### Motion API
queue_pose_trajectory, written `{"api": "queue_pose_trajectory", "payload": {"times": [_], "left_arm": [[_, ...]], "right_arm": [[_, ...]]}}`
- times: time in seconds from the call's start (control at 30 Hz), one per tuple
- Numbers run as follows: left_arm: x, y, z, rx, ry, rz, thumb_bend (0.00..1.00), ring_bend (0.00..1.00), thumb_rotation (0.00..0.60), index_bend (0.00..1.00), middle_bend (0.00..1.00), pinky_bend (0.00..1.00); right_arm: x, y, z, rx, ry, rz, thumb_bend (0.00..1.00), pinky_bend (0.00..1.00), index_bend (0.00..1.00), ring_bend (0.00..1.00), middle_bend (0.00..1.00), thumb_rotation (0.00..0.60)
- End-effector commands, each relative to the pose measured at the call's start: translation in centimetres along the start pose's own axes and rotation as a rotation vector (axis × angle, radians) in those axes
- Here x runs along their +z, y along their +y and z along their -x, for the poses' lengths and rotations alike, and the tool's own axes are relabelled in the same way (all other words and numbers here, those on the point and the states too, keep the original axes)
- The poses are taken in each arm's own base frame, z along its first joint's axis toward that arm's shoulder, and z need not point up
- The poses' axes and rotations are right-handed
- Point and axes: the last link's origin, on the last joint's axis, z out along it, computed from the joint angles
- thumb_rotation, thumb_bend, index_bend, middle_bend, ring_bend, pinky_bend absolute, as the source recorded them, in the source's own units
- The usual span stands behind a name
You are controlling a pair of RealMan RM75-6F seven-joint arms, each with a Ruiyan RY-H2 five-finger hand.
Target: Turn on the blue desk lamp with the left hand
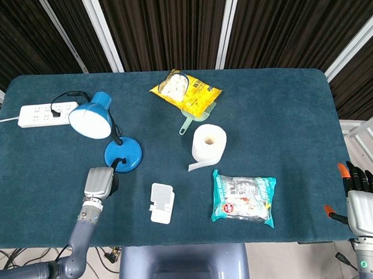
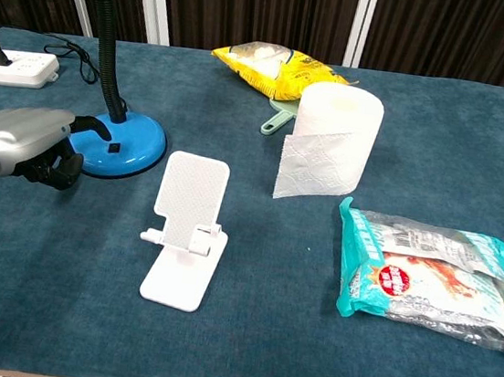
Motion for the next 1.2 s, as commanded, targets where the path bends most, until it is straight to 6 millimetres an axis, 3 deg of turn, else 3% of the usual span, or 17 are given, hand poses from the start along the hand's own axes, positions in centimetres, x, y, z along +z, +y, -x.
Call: {"api": "queue_pose_trajectory", "payload": {"times": [0.03, 0.83, 1.2], "left_arm": [[0.03, 0.0, 0.07, 0.001, -0.002, -0.003, 0.66, 0.78, 0.6, 0.24, 0.8, 0.91], [0.32, 0.37, 0.49, 0.015, -0.017, 0.003, 0.66, 0.78, 0.6, 0.26, 0.8, 0.91], [0.21, 0.59, 0.85, 0.047, -0.021, 0.011, 0.66, 0.78, 0.6, 0.33, 0.8, 0.91]], "right_arm": [[0.01, -0.03, -0.04, 0.001, 0.001, -0.001, 0.25, 0.04, 0.06, 0.06, 0.02, 0.6], [0.02, -0.09, 0.11, 0.004, -0.004, 0.002, 0.25, 0.04, 0.06, 0.06, 0.02, 0.6], [0.03, -0.13, 0.25, 0.005, -0.012, 0.0, 0.25, 0.04, 0.06, 0.06, 0.02, 0.6]]}}
